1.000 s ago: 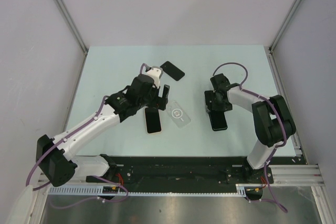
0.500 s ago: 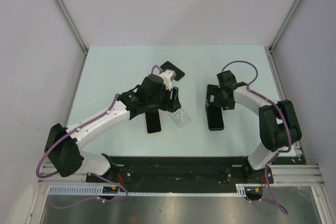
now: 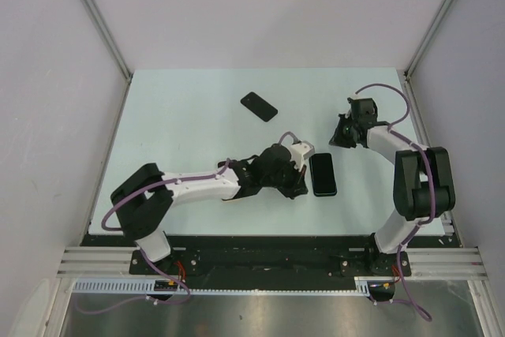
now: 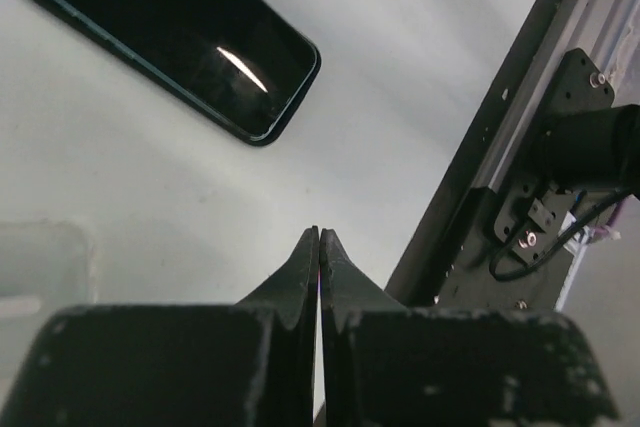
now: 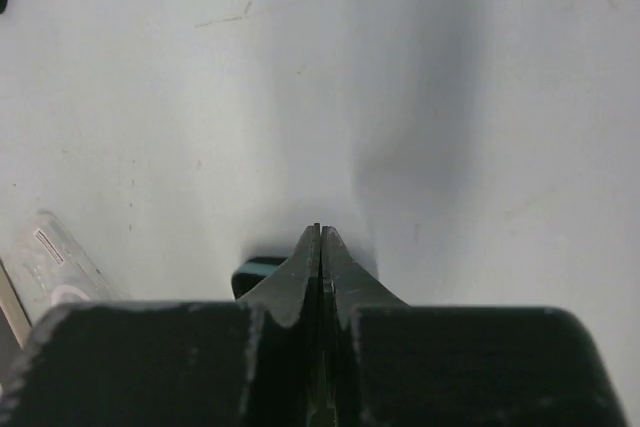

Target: Put the phone into the phone case

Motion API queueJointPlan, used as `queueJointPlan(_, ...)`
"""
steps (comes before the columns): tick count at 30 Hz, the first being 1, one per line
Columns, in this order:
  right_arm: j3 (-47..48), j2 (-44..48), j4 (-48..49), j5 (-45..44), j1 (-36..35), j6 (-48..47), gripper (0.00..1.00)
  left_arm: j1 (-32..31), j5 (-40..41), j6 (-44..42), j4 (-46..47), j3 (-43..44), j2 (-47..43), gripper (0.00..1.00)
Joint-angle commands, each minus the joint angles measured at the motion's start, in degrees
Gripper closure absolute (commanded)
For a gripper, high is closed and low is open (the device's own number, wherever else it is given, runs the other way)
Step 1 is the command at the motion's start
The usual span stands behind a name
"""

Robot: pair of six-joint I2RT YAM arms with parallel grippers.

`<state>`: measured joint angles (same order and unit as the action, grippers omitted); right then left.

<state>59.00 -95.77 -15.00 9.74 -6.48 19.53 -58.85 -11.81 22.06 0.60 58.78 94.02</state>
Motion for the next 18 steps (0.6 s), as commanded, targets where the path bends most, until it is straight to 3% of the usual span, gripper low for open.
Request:
queueJointPlan(1,2.52,-4.77,9.2,6.25,-0.55,1.65,1.0,-1.35,-1.81,-0.09,11.78,1.6,4.67,1.0)
queueJointPlan(9,3.31,-9.0,9.38,2.83,-3.27,-0.8,1.0,-4.52,-2.33,0.61,18.29,1.68,11.89,1.0)
queueJointPlan(18,3.4,-9.35,4.46,0.63,-3.1,-2.91,0.99,-5.84,1.79,0.79,16.46,6.16,17.6,1.0)
